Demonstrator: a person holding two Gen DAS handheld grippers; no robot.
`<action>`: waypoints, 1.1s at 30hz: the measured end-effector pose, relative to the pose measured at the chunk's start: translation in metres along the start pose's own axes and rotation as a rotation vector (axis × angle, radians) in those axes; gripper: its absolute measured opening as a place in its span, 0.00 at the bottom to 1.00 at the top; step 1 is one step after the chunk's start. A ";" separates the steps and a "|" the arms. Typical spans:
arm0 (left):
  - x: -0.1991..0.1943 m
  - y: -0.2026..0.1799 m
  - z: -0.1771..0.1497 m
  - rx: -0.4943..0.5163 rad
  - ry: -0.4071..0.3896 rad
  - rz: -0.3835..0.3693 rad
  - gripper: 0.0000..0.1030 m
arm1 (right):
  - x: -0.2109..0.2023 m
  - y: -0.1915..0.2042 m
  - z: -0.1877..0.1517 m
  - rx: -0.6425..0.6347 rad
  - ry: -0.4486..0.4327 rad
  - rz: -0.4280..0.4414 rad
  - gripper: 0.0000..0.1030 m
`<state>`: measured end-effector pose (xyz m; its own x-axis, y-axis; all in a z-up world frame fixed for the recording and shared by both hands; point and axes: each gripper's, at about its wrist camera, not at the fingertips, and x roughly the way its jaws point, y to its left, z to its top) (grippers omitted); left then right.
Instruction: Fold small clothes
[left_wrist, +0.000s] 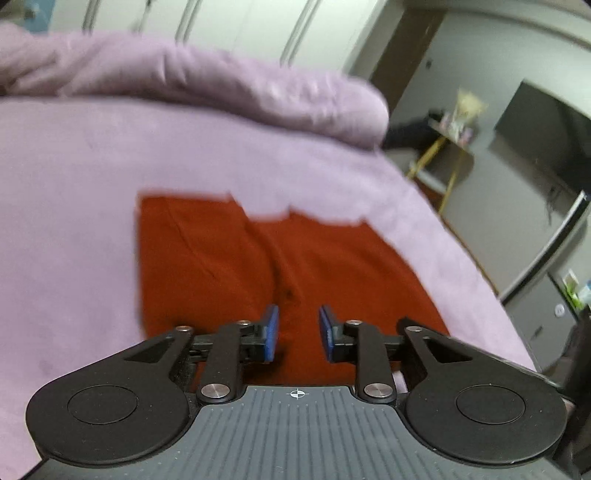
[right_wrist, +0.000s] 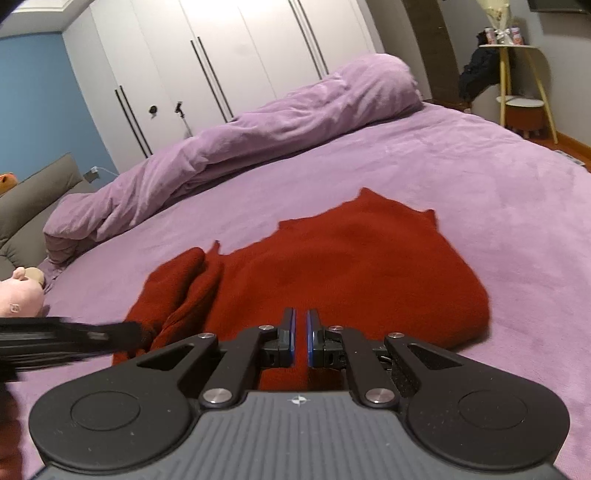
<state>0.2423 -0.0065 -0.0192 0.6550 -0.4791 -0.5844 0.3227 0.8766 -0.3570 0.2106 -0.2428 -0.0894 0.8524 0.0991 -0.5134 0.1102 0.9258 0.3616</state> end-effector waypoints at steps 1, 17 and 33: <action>-0.008 0.008 0.001 -0.019 -0.032 0.062 0.34 | 0.003 0.006 0.002 -0.009 0.001 0.017 0.06; 0.041 0.079 -0.019 -0.308 0.114 0.127 0.42 | 0.064 0.047 0.022 -0.082 0.229 0.215 0.36; 0.048 0.074 -0.020 -0.281 0.111 0.134 0.42 | 0.147 0.072 0.047 0.018 0.393 0.311 0.46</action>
<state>0.2836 0.0344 -0.0880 0.5951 -0.3763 -0.7101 0.0276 0.8927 -0.4499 0.3674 -0.1787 -0.1020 0.5896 0.5023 -0.6325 -0.1064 0.8246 0.5557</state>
